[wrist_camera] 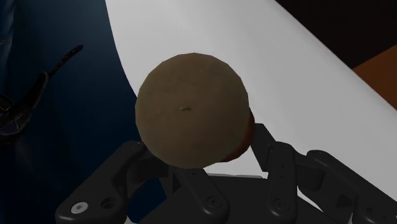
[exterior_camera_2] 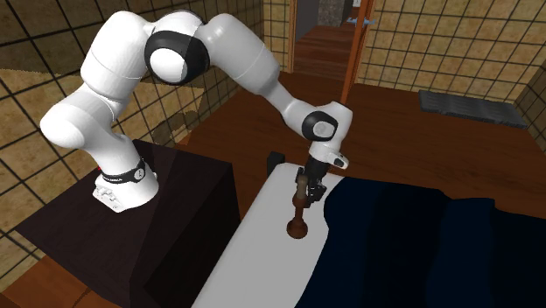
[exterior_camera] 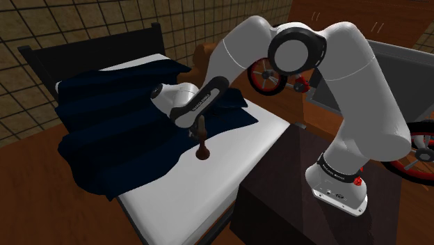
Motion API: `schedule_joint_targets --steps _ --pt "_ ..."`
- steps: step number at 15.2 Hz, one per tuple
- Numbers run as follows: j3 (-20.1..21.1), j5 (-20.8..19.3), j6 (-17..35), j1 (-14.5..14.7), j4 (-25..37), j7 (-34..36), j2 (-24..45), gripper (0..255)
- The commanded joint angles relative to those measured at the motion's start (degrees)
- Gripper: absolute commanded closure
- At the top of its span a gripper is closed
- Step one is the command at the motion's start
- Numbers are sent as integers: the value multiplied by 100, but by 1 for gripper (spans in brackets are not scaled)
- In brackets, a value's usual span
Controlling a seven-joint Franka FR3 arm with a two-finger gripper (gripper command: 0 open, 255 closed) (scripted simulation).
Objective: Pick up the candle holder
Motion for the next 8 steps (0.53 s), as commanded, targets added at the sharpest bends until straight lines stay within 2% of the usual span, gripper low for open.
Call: schedule_joint_targets --steps 1,8 --pt "20 28 -102 3 2 -30 -105 255" --pt "71 108 -393 -23 -76 -147 -493 255"
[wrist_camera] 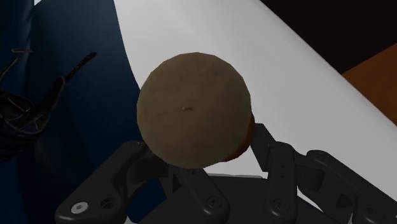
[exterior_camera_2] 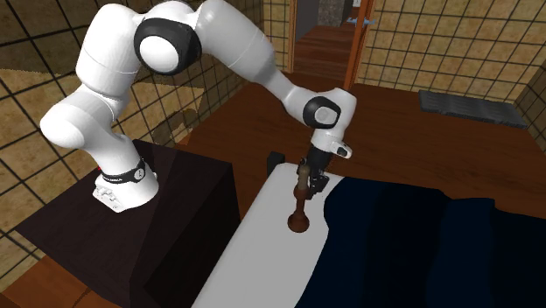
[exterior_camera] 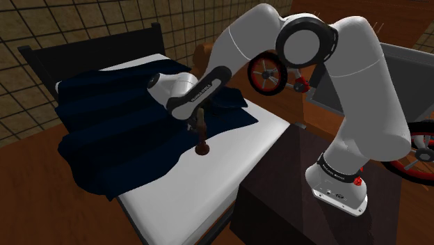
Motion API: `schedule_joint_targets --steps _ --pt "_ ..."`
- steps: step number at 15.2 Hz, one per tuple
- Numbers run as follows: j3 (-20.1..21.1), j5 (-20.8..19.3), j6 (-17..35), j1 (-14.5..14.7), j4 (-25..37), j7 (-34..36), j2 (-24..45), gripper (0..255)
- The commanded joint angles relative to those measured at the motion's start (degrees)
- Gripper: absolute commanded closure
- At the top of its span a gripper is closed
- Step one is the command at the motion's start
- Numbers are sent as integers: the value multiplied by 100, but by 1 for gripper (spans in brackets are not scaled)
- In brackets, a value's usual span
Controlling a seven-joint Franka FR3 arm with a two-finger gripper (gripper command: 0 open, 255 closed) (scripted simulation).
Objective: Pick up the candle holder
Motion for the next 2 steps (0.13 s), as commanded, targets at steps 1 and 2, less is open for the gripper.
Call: schedule_joint_targets --steps 1,2 --pt "10 14 -44 -2 -28 -12 -72 255" --pt "10 14 -44 -2 -27 -12 -72 255"
